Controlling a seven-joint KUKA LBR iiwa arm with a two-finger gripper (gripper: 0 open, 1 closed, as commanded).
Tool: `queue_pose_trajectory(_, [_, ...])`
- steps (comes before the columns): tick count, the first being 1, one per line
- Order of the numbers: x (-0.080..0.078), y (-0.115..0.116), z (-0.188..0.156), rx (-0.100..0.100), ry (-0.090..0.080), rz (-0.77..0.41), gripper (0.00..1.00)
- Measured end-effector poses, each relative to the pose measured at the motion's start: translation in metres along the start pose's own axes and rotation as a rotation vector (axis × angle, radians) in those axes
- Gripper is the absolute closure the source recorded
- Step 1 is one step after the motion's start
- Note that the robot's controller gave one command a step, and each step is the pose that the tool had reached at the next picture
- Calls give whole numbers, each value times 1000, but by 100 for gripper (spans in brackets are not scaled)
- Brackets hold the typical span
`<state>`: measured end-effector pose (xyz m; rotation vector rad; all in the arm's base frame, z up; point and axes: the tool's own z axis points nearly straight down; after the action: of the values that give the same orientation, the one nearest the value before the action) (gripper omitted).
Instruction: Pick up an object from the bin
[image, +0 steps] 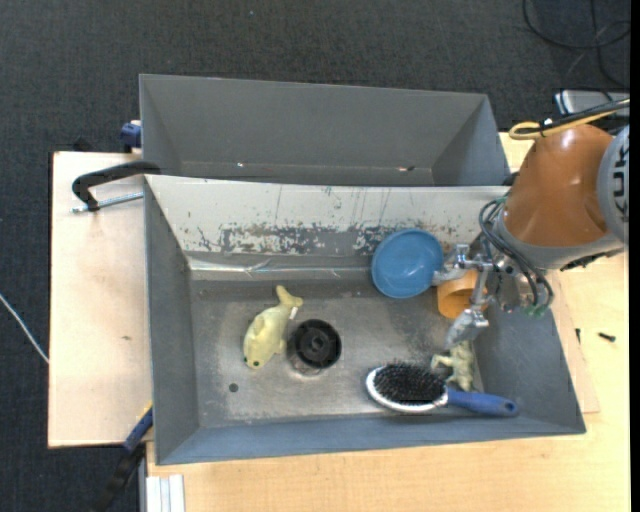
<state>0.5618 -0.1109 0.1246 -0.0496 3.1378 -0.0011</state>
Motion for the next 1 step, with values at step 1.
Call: queue_pose_trajectory(1, [-5,11,31,-2,4,-65,0])
